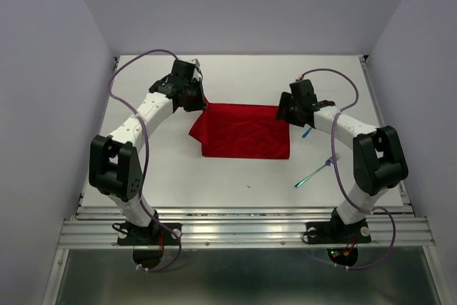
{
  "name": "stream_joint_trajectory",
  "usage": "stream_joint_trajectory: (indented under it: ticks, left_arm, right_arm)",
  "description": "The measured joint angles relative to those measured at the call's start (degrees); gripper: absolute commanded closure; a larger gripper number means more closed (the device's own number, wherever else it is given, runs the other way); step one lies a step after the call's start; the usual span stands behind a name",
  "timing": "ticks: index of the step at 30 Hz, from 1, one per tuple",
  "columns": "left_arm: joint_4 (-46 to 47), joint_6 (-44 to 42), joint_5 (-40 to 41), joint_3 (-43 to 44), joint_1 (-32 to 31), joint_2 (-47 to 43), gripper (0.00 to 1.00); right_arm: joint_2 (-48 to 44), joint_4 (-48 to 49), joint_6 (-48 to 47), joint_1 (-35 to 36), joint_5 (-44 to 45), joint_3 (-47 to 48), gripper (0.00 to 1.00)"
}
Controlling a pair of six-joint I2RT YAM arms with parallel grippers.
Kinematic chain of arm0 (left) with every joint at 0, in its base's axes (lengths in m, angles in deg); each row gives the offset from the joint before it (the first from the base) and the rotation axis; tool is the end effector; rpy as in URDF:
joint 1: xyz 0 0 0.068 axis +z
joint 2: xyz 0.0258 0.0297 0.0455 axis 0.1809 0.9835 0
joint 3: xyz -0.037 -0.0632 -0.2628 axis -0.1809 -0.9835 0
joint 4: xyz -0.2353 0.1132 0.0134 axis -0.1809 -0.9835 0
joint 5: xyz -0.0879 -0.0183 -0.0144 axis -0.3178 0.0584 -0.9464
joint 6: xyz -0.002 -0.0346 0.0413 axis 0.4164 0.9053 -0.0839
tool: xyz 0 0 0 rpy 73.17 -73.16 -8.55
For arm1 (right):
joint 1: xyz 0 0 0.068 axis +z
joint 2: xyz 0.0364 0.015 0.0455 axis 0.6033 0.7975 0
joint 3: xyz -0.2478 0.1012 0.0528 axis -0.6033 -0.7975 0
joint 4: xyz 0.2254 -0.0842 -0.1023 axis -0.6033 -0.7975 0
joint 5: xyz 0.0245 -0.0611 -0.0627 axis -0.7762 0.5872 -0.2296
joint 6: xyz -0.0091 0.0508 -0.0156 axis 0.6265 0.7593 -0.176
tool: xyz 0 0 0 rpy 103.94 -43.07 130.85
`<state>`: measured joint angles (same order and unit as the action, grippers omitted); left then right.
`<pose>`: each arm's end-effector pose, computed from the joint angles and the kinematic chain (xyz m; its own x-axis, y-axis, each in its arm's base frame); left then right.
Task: Fold the napkin into a case and place the utensils inside
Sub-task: Fold the rectangle-folded napkin at the center of the board.
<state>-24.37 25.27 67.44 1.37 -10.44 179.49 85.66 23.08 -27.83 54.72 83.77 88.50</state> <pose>0.3505 -0.1386 0.2992 -0.7424 -0.1346 -0.6563 0.1660 0.9121 -0.3749 0.3416 0.1057 0.1998 -0.7696 0.2723 -0.5775 0.1405 0.9546 0.2628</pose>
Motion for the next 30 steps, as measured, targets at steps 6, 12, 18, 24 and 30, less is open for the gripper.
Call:
stream_joint_trajectory:
  ticks: [6, 12, 18, 24, 30]
  left_arm:
    - [-0.72, -0.17, -0.02, 0.0, 0.09, 0.0, 1.0]
    - [-0.9, -0.22, -0.09, 0.0, 0.09, 0.0, 1.0]
    - [-1.49, -0.31, -0.26, 0.0, 0.09, 0.0, 1.0]
    - [-2.25, -0.59, -0.26, 1.14, 0.09, 0.0, 1.0]
    - [-2.8, -0.74, -0.48, 2.47, 0.09, 0.0, 1.0]
  right_arm:
    - [3.78, -0.33, 1.09, 6.14, -1.51, 13.4, 0.97]
    - [17.27, 1.22, 2.73, 9.18, -8.31, 28.41, 0.99]
    - [29.99, 0.55, 4.92, 9.9, -12.48, 38.32, 0.99]
    - [36.61, -0.52, 6.82, 9.86, -15.3, 44.68, 0.99]
    - [39.34, -0.55, 7.87, 9.86, -15.37, 45.53, 0.99]
